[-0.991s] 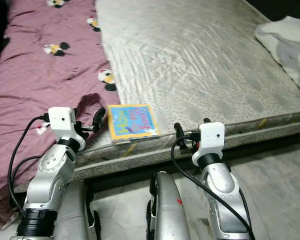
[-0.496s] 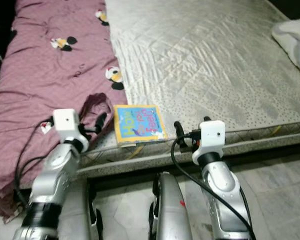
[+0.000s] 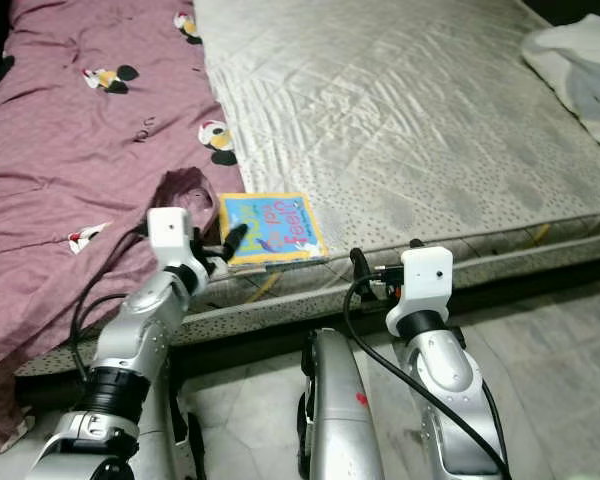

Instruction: Clean up the room

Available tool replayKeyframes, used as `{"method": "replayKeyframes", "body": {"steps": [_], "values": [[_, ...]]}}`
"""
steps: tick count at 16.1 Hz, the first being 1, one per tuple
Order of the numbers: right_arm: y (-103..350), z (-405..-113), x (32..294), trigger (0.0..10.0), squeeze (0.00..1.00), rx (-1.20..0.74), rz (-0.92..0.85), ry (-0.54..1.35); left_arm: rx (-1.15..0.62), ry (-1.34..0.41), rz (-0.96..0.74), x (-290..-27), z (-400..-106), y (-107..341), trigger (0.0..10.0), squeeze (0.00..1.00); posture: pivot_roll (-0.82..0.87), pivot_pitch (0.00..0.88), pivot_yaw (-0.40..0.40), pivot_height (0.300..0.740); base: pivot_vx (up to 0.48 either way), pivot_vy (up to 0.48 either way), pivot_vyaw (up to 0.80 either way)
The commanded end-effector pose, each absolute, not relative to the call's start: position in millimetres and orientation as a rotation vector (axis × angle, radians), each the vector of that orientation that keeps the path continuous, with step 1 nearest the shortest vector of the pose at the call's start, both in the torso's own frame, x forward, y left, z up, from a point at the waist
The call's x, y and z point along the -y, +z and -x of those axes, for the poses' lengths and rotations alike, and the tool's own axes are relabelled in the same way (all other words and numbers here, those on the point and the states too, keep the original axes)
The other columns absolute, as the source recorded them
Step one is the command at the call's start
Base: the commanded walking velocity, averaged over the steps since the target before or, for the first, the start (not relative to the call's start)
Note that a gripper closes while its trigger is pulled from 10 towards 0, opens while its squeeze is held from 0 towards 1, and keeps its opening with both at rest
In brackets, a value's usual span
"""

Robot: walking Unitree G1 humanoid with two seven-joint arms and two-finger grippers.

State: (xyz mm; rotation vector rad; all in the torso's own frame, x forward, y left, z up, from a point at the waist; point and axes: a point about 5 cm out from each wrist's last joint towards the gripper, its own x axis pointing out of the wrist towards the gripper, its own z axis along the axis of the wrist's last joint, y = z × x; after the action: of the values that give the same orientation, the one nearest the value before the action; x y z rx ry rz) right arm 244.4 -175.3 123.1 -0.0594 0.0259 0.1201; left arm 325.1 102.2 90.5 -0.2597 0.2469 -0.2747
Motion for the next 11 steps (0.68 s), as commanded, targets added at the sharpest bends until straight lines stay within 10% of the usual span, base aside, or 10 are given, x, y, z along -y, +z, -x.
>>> {"method": "replayKeyframes", "body": {"steps": [1,11], "values": [[129,-242,177,10.0,0.00,-0.009,0.068,0.110,-0.273,-0.301,0.258,-97,-325,87,10.0,0.00,-0.14,0.192,-0.066,0.536,0.000,0.000,0.00],[131,-238,178,10.0,0.00,-0.016,0.080,0.107,-0.398,-0.257,0.495,-83,-328,68,10.0,0.00,-0.15,0.211,-0.068,0.536,0.000,0.000,0.00]]}}
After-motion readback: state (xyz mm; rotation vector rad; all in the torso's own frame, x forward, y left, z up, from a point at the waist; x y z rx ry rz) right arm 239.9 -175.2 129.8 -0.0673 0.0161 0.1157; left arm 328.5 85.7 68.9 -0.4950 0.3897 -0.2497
